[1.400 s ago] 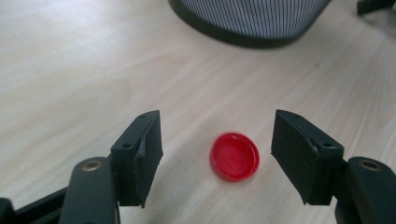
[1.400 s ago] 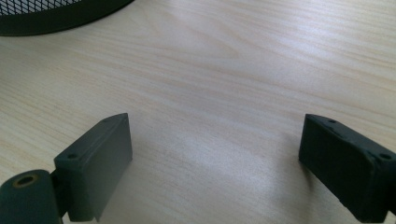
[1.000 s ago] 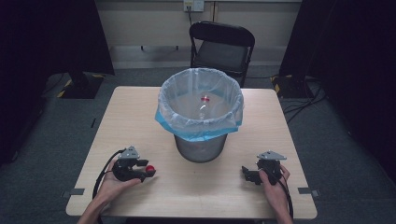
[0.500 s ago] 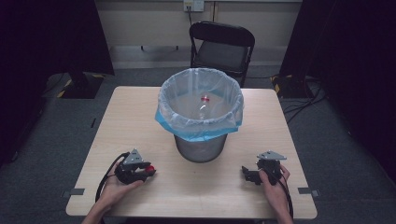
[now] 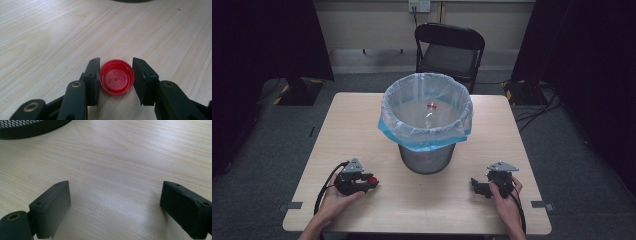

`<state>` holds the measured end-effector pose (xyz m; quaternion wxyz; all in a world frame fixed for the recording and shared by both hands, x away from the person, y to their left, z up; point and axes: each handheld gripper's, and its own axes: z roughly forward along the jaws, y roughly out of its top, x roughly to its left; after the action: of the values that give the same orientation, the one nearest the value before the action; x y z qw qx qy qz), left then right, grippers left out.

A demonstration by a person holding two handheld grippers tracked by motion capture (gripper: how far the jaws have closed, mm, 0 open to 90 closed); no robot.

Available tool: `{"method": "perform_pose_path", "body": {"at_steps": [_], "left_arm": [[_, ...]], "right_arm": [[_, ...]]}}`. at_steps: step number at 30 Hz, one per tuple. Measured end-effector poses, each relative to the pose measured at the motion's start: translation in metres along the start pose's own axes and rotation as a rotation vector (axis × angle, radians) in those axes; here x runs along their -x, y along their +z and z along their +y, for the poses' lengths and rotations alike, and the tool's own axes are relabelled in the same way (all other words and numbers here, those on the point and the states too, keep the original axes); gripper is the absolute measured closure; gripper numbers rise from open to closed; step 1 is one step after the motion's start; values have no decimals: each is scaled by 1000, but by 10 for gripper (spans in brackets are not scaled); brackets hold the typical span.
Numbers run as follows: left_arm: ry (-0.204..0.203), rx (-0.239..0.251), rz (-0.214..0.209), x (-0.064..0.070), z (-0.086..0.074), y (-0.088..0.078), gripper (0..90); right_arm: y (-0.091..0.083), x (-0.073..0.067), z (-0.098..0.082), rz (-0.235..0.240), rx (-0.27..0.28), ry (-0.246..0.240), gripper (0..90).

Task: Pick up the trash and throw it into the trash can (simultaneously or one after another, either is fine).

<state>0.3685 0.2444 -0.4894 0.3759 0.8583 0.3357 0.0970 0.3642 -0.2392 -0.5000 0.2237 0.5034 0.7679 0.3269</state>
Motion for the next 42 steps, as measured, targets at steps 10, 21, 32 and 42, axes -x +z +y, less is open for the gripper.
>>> {"method": "perform_pose_path", "body": {"at_steps": [10, 21, 32, 42], "left_arm": [[-47, 61, -13, -6, 2, -9, 597], [-93, 204, -47, -9, 11, -29, 599], [-117, 290, -26, -21, 22, -49, 599], [-124, 335, -66, -18, 41, -48, 599]], "right_arm": [[0, 0, 0, 0, 0, 0, 88], [0, 0, 0, 0, 0, 0, 88], [0, 0, 0, 0, 0, 0, 88], [0, 0, 0, 0, 0, 0, 88]]}}
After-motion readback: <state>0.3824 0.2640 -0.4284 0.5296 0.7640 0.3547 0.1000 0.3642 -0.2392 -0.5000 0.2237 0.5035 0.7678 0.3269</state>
